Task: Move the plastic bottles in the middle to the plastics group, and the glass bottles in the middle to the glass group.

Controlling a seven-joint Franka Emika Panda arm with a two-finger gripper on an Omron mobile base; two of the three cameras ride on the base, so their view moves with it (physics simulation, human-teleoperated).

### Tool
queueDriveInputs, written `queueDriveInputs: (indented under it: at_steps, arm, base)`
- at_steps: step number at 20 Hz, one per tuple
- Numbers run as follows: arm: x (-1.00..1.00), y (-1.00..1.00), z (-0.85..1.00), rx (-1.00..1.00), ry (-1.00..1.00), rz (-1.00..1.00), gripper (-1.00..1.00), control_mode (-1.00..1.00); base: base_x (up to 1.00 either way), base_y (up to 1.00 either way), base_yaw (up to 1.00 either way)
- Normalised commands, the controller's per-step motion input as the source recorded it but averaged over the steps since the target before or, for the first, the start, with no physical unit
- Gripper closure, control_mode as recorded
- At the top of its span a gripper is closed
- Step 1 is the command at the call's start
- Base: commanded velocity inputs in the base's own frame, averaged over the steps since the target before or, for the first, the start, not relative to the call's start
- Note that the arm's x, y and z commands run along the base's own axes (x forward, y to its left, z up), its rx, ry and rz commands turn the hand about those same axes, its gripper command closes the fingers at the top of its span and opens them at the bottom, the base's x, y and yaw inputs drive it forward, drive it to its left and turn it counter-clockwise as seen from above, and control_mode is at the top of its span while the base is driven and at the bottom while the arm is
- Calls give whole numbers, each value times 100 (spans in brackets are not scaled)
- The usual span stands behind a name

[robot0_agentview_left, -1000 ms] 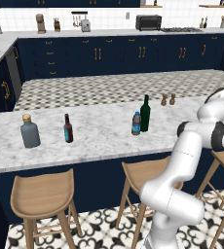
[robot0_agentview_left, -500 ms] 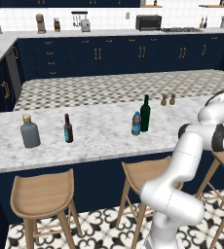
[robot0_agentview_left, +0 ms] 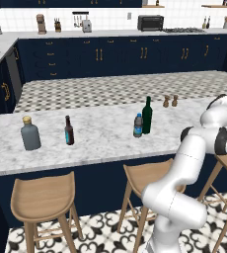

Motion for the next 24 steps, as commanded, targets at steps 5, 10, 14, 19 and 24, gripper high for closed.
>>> queueDriveInputs:
  at_steps: [5,10,14,19,24]
  arm:
    - [54,0,0,0,0,0,100,-100]
    - [35,-1,1,0,0,0,100,-100]
    - [-1,-7,-19,7,0,0,100,-100]
    - [0,0,-8,3,0,0,100,-100]
    - [0,0,0,0,0,0,-100,-100]
  base:
    - [0,0,0]
    - [0,0,0]
    - [0,0,0]
    - [0,0,0]
    - [0,0,0]
